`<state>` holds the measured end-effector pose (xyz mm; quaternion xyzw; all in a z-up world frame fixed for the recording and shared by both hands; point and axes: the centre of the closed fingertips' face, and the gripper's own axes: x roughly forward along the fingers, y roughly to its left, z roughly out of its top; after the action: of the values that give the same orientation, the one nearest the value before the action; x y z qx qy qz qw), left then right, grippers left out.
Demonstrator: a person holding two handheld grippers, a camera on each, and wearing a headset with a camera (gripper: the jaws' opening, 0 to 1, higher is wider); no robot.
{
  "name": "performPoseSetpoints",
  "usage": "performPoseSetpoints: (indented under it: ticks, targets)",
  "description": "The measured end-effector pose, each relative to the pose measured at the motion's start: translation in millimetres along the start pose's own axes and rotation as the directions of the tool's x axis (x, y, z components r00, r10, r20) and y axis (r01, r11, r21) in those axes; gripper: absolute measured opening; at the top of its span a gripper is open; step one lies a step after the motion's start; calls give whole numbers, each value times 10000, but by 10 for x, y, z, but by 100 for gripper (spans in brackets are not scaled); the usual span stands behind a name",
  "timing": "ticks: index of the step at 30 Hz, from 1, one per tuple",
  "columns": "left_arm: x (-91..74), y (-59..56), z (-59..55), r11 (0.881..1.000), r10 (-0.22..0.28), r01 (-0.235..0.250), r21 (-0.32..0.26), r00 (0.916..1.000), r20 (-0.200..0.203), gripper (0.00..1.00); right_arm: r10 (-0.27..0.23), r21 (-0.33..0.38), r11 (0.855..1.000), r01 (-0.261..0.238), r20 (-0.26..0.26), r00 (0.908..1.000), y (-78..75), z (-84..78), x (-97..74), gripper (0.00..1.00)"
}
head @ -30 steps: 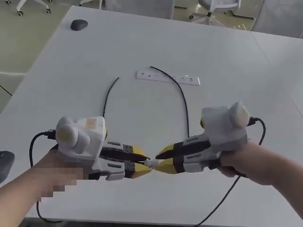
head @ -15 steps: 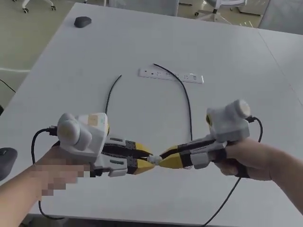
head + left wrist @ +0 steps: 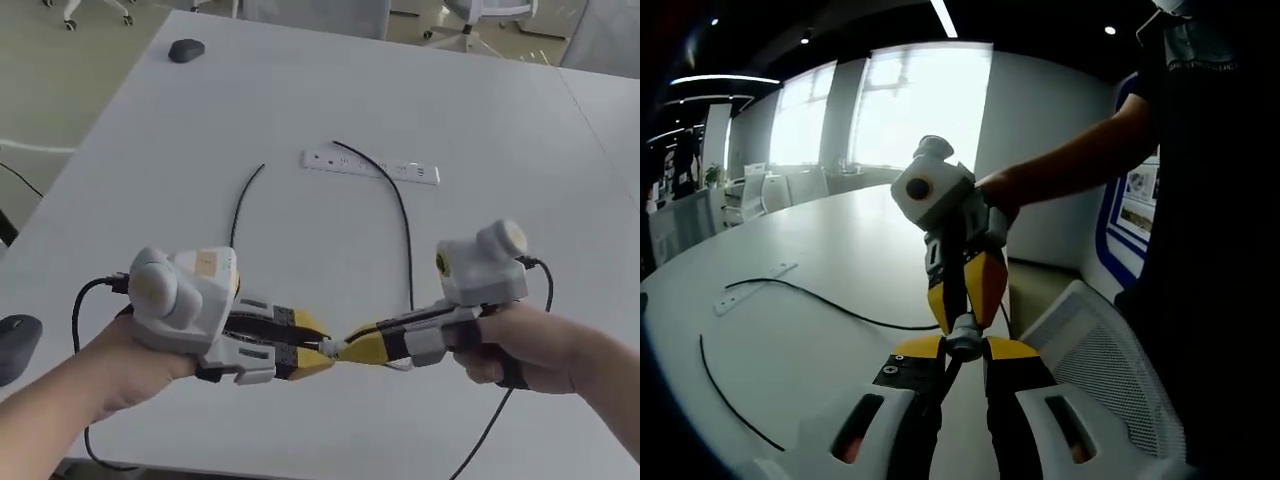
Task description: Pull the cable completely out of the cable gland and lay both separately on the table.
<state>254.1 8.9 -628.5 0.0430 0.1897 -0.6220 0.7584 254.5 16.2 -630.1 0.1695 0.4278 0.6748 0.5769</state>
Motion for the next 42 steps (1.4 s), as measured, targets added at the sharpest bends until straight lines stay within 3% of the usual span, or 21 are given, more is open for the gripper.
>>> performPoseSetpoints:
  ticks: [4, 6, 10, 13, 14, 18, 20, 21, 22, 23, 25, 28, 31, 32, 33, 34, 35, 37, 38, 39, 42]
  targets:
    - [-7, 4, -8, 10000, -41, 41, -64, 10000, -54, 15, -188, -1019, 9946, 178, -90, 9998, 3, -4, 7, 8]
    - [-8, 2, -8, 10000, -41, 41, -70, 10000, -65, 15, -292, -944, 9952, 276, -154, 9995, 19, -7, 14, 7]
    - [-11, 1, -21, 9999, -63, 62, -153, 9999, -102, 15, -871, -2402, 9675, 789, -239, 9959, 15, -19, 22, 7]
    - [-14, -1, -40, 9992, -150, 146, -384, 9998, -101, 15, -1643, -3846, 9125, 1393, -328, 9859, 17, -48, 48, 7]
    - [-12, -3, -47, 9991, -156, 151, -398, 9998, -121, 15, -1762, -3950, 9066, 1484, -350, 9837, 9, -55, 51, 7]
    - [-2, -32, -83, 9980, -274, 259, -573, 9993, -245, 15, -2562, -5320, 8255, 1886, -555, 9650, 13, -109, 80, 7]
    - [-7, -43, -100, 9930, -363, 346, -1129, 9993, -130, 15, -2902, -6023, 7726, 2009, -536, 9555, 28, -119, 91, 7]
    - [-14, -25, -101, 9935, -320, 312, -1095, 9995, -56, 15, -3208, -6442, 7327, 2195, -424, 9462, 26, -113, 94, 7]
    - [-14, -27, -103, 9937, -310, 303, -1081, 9995, -50, 15, -3382, -6596, 7159, 2291, -404, 9402, 28, -119, 97, 7]
    - [-13, -42, -100, 9929, -302, 295, -1156, 9995, -45, 15, -3624, -6983, 6761, 2350, -376, 9313, 28, -131, 108, 7]
    - [-13, -48, -120, 9921, -315, 299, -1220, 9994, -108, 15, -3896, -7443, 6258, 2332, -393, 9201, 18, -153, 123, 7]
    - [-10, -60, -152, 9923, -333, 300, -1203, 9991, -254, 15, -4094, -7596, 6064, 2351, -448, 9112, 16, -197, 155, 7]
    - [-14, -58, -166, 9922, -334, 295, -1213, 9990, -304, 15, -4137, -7525, 6120, 2434, -423, 9095, -5, -197, 152, 8]
    - [-15, -60, -166, 9923, -336, 297, -1202, 9990, -299, 15, -4100, -7454, 6193, 2467, -390, 9113, 1, -189, 150, 8]
    - [-16, -58, -164, 9932, -328, 293, -1127, 9990, -293, 15, -4005, -7233, 6436, 2503, -396, 9155, 1, -189, 148, 8]
    - [-14, -59, -161, 9939, -324, 291, -1068, 9990, -296, 15, -3998, -7244, 6420, 2511, -368, 9159, -5, -182, 137, 8]
    - [-13, -58, -157, 9943, -301, 270, -1035, 9991, -286, 15, -3945, -7126, 6528, 2571, -300, 9184, -6, -176, 128, 8]
    - [-16, -62, -131, 9944, -305, 284, -1016, 9993, -194, 15, -3886, -6546, 7040, 2754, -306, 9209, -13, -181, 111, 9]
    - [-17, -62, -116, 9949, -285, 269, -969, 9995, -152, 15, -3674, -6314, 7263, 2716, -228, 9298, 9, -169, 104, 13]
    - [-19, -64, -110, 9950, -278, 261, -960, 9995, -156, 15, -3625, -6130, 7390, 2795, -121, 9319, 1, -151, 86, 16]
    - [-18, -80, -93, 9967, -261, 248, -775, 9995, -165, 15, -2208, -3939, 8962, 2041, 31, 9753, 90, -149, 61, 19]
